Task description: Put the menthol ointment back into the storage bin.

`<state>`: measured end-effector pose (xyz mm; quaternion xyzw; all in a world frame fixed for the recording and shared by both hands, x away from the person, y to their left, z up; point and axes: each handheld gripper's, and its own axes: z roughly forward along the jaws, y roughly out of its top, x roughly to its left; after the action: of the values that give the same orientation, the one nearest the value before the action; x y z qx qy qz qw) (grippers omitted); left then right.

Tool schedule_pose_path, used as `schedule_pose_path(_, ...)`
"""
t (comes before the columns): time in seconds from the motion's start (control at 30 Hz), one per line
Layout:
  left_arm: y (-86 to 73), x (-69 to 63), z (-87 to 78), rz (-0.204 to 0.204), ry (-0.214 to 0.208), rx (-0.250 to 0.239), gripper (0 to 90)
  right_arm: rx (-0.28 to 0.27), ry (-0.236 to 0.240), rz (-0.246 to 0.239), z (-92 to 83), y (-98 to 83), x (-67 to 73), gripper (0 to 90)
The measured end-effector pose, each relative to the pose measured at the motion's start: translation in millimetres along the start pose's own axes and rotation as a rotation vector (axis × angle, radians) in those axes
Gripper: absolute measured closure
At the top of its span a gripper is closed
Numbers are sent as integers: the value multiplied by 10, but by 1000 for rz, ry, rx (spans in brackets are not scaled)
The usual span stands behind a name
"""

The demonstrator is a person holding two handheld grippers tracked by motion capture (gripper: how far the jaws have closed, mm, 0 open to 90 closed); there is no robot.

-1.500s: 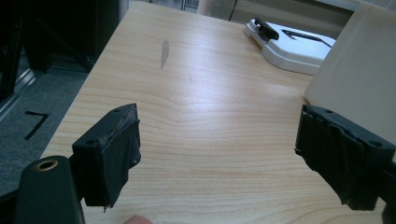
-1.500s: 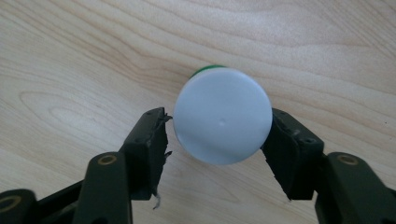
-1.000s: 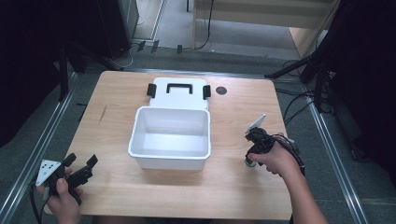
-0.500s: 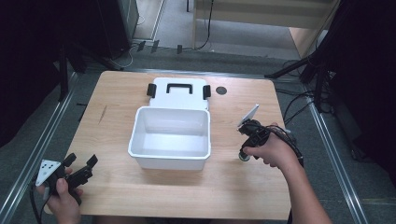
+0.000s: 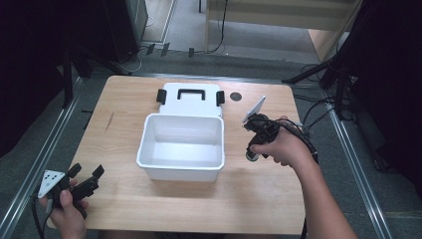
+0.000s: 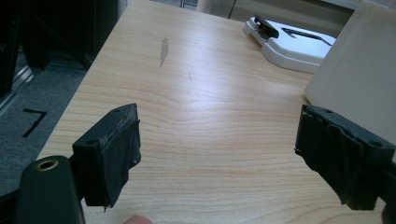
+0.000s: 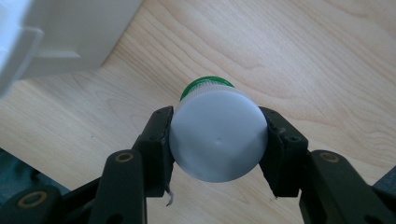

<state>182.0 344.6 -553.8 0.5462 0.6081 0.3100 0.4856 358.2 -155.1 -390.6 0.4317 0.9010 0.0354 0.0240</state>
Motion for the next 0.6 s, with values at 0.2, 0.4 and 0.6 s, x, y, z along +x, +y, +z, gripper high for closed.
schedule_pose_path(0.2,1,-1,3,-1,-1,2,146,-4,3,-28,-172,126,116,516)
schedule_pose_path(0.4,3,2,6,-4,-5,4,146,-2,4,-55,-330,253,206,515)
schedule_pose_path(0.6,5,-17,17,14,-3,11,147,-20,1,-80,-459,343,285,515)
